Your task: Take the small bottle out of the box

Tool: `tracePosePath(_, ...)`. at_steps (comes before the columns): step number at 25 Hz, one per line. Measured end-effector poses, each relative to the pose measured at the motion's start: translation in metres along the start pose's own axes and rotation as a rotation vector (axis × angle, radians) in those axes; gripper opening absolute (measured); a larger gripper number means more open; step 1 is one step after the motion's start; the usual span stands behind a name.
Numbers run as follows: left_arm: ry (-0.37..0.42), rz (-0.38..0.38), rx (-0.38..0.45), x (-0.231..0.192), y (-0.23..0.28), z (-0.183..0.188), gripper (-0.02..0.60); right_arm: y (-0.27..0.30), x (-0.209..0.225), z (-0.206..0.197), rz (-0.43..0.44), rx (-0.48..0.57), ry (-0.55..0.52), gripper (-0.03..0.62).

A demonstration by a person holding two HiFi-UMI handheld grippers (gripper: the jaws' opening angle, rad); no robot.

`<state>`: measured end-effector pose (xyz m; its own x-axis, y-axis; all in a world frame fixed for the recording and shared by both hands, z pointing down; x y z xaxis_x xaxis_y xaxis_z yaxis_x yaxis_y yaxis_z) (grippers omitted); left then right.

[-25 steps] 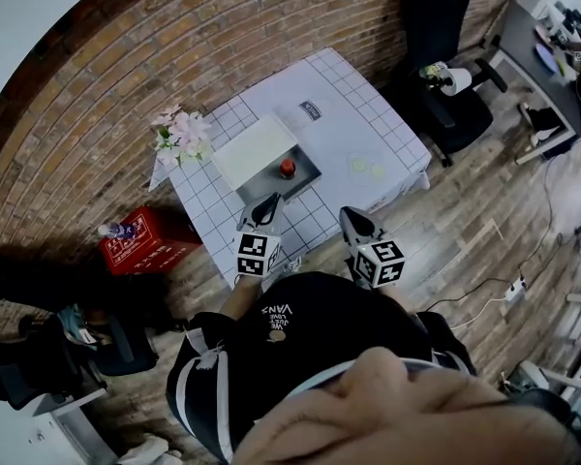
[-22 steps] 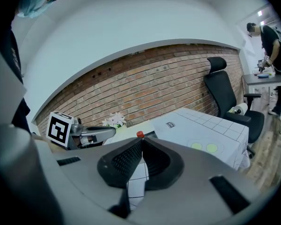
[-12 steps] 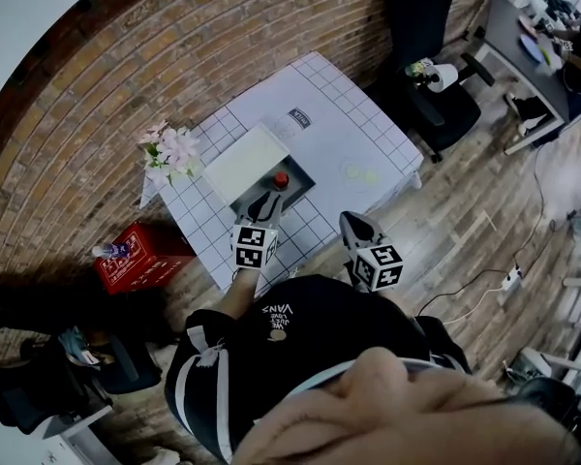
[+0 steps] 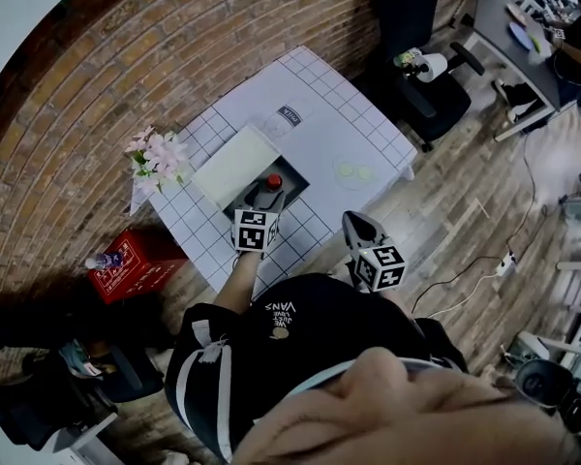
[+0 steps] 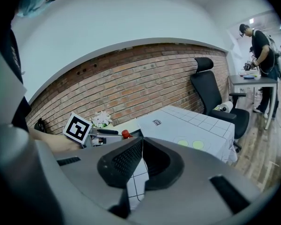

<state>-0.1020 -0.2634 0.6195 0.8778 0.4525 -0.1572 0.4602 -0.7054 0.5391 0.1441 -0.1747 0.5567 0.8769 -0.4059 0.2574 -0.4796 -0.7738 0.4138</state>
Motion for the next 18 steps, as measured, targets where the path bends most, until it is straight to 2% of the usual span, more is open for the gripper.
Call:
tracePosePath(9,-0.054,-0.007,-0.076,-0.012,0.036,-0.009,0.273,0.004,0.004,-0.002,-0.049,-0.038,-0.001,0.003)
tracePosePath(18,-0.058,-0.031,-0.097,-0.015,0.056,-0.012,0.273,0.008,0.008,-0.004,-0.071,-0.073,-0.002,0.003)
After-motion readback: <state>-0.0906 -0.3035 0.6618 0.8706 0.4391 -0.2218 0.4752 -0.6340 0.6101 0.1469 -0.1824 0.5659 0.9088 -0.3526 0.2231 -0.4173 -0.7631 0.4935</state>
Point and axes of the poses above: the fingertips, and each gripper's own axes: y forward along the fingers, x to its right, z out of its top, the point moved 8 cm from there along -y, backward along the fingers, and after that the axes turned 2 degrees about -y, right-handed, at the moved point
